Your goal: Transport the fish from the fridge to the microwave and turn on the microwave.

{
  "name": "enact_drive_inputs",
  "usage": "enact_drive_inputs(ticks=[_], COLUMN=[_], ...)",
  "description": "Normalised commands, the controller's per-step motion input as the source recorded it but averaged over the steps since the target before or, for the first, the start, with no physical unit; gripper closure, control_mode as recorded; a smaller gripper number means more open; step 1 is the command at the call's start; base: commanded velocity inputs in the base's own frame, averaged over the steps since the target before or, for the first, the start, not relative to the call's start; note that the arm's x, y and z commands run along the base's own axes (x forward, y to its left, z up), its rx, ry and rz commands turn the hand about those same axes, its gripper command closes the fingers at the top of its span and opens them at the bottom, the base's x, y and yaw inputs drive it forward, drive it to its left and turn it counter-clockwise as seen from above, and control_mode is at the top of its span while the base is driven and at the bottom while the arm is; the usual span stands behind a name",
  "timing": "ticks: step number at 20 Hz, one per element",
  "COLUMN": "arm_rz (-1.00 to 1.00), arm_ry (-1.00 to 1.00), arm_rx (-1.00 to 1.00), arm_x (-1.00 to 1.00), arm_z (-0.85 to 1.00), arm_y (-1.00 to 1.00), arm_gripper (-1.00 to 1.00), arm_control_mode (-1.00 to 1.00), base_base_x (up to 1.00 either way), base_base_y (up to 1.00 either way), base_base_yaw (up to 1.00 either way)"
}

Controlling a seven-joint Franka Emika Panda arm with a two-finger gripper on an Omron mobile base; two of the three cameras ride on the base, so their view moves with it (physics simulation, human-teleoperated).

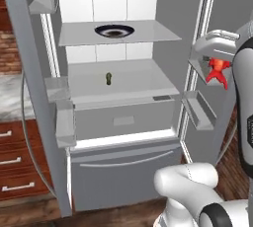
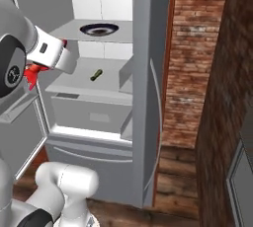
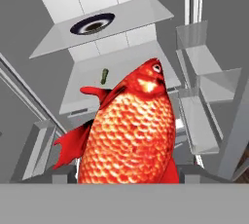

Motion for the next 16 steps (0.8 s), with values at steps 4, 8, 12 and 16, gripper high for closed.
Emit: enact_drive_inputs(ticks=[4,8,12,16], arm_rz=[0.00,0.00,0.00,0.00], arm_ry=[0.00,0.00,0.00,0.00], arm_rx=[0.00,0.00,0.00,0.00], arm_x=[0.00,0.00,0.00,0.00], arm_z=[0.00,0.00,0.00,0.00], arm_y=[0.00,0.00,0.00,0.00], arm_gripper=[1.00,1.00,1.00,1.00], arm_control_mode=[1.00,1.00,1.00,1.00], base_base_x=[-0.37,-0.41,-0.49,-0.58], base_base_y=[0.47,0.52,0.44,0.36], base_base_yaw=[0.08,0.15,0.17,0.16])
